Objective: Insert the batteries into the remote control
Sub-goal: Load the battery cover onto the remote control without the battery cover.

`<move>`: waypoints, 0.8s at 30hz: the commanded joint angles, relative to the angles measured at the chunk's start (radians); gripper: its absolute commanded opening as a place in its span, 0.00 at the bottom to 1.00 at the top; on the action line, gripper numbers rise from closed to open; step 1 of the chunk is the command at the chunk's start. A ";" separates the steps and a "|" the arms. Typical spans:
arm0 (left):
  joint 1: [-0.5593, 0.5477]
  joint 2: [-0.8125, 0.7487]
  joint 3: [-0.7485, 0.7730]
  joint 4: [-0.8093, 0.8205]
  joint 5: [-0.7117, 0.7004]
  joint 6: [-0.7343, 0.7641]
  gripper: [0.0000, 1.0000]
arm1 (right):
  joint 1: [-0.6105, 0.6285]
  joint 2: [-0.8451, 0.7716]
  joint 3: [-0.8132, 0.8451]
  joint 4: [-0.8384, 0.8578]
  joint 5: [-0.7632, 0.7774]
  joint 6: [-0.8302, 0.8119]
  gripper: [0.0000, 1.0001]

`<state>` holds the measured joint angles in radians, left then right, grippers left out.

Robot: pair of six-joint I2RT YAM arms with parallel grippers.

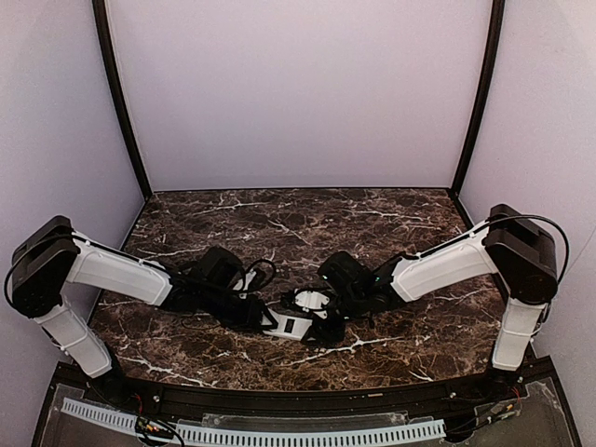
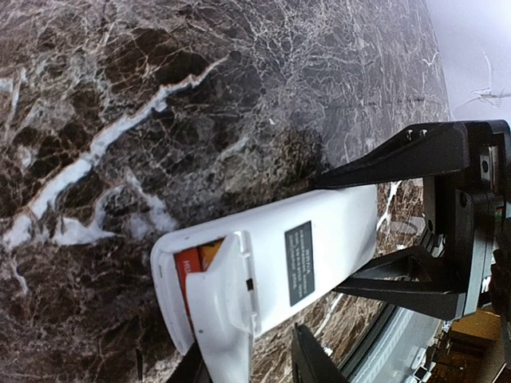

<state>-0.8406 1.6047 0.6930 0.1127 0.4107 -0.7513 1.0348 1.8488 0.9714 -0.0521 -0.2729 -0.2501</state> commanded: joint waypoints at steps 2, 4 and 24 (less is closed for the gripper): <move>-0.001 -0.040 0.014 -0.088 -0.042 0.034 0.32 | -0.005 0.012 -0.024 -0.028 -0.017 0.016 0.61; -0.002 -0.041 0.020 -0.103 -0.052 0.042 0.32 | -0.004 0.011 -0.025 -0.028 -0.017 0.016 0.61; -0.001 -0.035 0.042 -0.188 -0.106 0.091 0.33 | -0.007 0.017 -0.022 -0.029 -0.024 0.015 0.60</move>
<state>-0.8417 1.5833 0.7139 -0.0536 0.3241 -0.6849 1.0328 1.8484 0.9684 -0.0460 -0.2810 -0.2489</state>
